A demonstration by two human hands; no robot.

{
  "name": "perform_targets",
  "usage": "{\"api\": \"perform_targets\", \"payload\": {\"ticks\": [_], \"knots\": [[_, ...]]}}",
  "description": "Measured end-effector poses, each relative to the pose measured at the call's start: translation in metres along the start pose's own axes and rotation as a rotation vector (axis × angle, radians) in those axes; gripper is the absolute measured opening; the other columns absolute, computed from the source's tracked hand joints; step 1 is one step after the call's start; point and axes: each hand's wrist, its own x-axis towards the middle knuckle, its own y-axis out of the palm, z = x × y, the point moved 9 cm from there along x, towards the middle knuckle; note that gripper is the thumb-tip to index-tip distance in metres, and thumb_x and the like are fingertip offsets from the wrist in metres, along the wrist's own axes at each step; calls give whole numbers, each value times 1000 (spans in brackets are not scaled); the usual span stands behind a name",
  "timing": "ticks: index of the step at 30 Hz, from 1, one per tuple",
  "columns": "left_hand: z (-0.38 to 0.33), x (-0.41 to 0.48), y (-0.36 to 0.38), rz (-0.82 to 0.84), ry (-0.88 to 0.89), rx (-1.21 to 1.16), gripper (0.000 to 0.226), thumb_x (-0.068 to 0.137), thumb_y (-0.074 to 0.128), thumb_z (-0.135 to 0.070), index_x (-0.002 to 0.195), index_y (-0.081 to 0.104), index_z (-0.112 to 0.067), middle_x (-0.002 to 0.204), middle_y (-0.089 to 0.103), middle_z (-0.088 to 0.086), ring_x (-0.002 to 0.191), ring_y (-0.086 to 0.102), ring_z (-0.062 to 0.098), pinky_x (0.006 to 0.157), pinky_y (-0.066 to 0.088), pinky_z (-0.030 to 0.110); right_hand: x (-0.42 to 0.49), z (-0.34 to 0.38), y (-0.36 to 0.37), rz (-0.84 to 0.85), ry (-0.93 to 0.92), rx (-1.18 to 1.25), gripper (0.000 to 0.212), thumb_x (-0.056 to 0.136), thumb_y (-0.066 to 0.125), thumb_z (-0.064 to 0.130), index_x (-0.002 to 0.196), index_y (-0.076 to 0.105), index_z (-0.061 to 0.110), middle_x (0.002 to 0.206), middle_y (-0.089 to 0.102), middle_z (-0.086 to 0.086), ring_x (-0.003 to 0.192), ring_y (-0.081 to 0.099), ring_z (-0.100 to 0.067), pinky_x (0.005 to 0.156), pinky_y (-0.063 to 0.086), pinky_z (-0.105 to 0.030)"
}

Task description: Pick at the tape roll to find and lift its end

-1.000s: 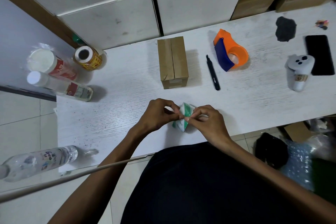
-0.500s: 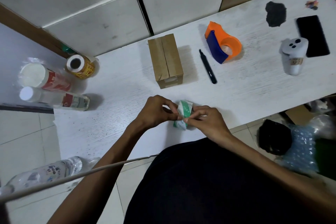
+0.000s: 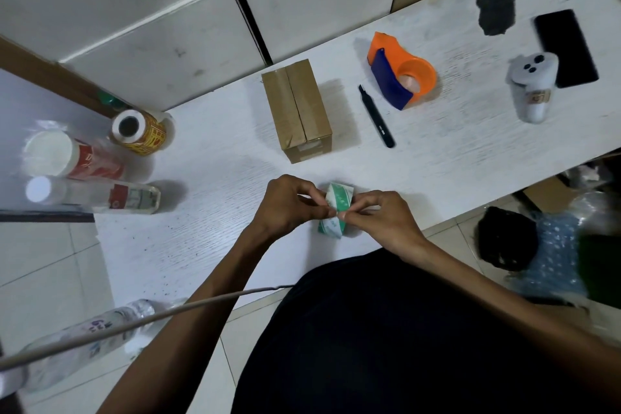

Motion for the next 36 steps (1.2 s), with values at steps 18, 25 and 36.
{"api": "perform_targets", "payload": {"ticks": [18, 25, 36], "knots": [[20, 3, 3, 9, -165, -214, 45, 64, 92, -8, 94, 57, -8, 90, 77, 11, 73, 69, 16, 70, 58, 32, 5, -5, -4, -32, -11, 6, 32, 70, 85, 16, 79, 55, 12, 79, 73, 1, 66, 66, 2, 60, 48, -9], [18, 4, 5, 52, -95, -194, 41, 69, 89, -13, 104, 68, -18, 93, 75, 11, 84, 70, 15, 72, 57, 32, 8, -9, 1, 45, -39, 35, 28, 75, 83, 15, 88, 58, 11, 84, 73, -1, 83, 72, -8, 80, 58, -23], [15, -11, 9, -94, 60, -214, 15, 78, 81, -8, 92, 78, -4, 93, 77, 8, 74, 71, 10, 68, 55, 24, 3, 9, 1, 52, -174, -1, 18, 76, 83, 14, 89, 72, 10, 91, 76, -2, 86, 74, -10, 81, 60, -27]]}}
